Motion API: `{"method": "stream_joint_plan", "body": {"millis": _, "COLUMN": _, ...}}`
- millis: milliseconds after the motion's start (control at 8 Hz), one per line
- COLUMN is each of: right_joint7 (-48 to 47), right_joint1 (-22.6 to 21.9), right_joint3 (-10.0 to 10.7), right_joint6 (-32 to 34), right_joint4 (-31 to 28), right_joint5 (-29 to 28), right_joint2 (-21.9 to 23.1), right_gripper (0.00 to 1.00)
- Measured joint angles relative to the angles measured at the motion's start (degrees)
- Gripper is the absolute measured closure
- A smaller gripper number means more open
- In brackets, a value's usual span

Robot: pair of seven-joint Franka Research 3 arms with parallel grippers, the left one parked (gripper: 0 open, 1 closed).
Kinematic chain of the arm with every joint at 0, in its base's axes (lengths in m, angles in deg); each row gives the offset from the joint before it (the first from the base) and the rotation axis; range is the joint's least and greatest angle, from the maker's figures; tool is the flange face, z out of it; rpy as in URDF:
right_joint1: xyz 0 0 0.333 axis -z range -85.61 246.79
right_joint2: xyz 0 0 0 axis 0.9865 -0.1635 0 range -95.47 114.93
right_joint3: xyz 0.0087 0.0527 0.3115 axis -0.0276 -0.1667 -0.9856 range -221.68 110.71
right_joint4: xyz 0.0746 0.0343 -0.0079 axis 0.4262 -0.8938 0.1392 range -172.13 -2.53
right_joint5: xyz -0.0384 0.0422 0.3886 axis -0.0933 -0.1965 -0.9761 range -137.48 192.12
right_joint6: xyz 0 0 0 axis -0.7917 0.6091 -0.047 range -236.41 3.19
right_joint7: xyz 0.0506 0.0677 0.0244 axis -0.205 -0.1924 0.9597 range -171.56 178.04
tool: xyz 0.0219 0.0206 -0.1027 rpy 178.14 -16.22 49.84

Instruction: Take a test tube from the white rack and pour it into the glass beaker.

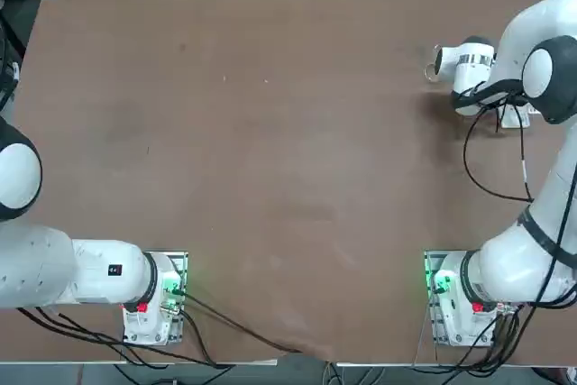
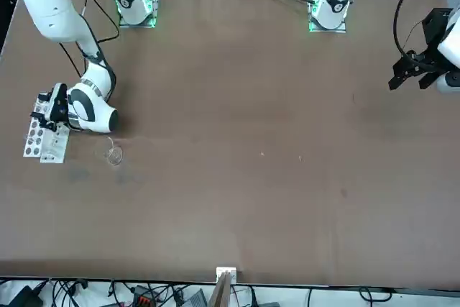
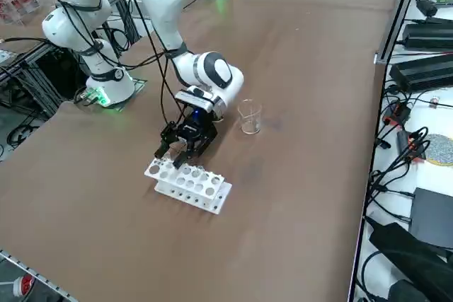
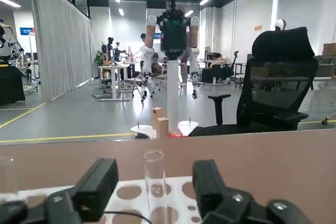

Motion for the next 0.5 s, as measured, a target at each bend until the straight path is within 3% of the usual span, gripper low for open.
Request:
{"method": "stream_joint_plan", "body": {"millis": 125, "right_joint7": 0.3, "right_joint1": -0.3, "right_joint3": -0.1, "right_joint6": 0.8, "right_joint4": 0.5, "right_joint5": 0.0, "right_joint2": 0.1, "right_gripper": 0.0}}
{"method": "stream_joint_plan", "body": {"millis": 500, "right_joint7": 8.6, "right_joint1": -1.4, "right_joint3": -1.0, "right_joint6": 4.7, "right_joint4": 2.1, "right_joint5": -3.0, "right_joint2": 4.3, "right_gripper": 0.0}}
